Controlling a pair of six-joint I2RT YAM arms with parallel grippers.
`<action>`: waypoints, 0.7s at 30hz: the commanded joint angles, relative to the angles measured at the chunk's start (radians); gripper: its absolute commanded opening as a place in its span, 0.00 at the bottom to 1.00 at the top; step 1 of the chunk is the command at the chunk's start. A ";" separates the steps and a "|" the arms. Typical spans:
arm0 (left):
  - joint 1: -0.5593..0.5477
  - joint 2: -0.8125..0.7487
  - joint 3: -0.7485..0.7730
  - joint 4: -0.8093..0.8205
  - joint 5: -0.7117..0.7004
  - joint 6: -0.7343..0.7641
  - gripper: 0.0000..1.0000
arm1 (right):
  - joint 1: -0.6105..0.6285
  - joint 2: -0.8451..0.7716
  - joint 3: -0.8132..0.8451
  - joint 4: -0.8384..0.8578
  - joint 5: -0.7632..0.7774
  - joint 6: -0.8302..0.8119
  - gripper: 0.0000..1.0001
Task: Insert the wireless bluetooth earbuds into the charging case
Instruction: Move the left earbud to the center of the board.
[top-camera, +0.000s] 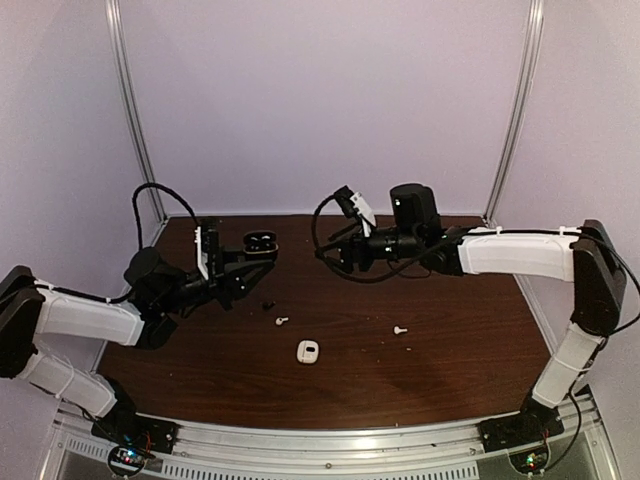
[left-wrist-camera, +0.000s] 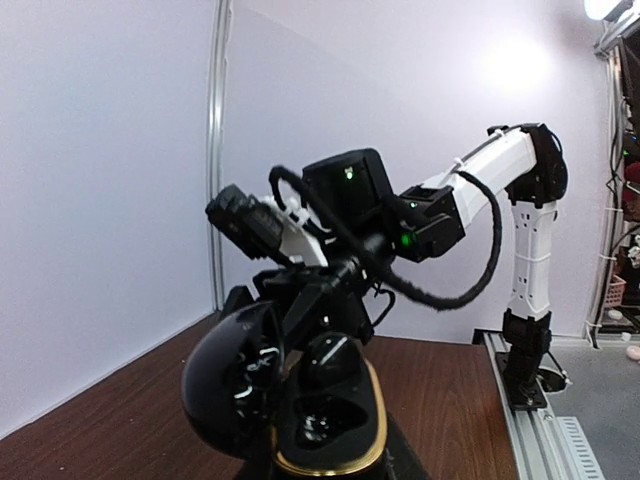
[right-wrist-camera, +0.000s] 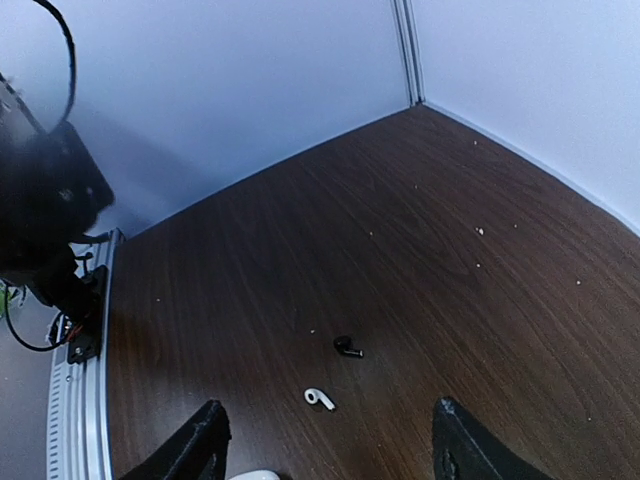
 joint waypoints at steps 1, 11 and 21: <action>0.045 -0.079 -0.037 -0.012 -0.156 -0.035 0.00 | 0.022 0.159 0.165 -0.155 0.024 -0.046 0.69; 0.096 -0.223 -0.101 -0.169 -0.439 -0.038 0.00 | 0.128 0.497 0.535 -0.386 0.157 -0.134 0.66; 0.111 -0.291 -0.099 -0.274 -0.551 -0.035 0.00 | 0.194 0.722 0.744 -0.464 0.191 -0.164 0.62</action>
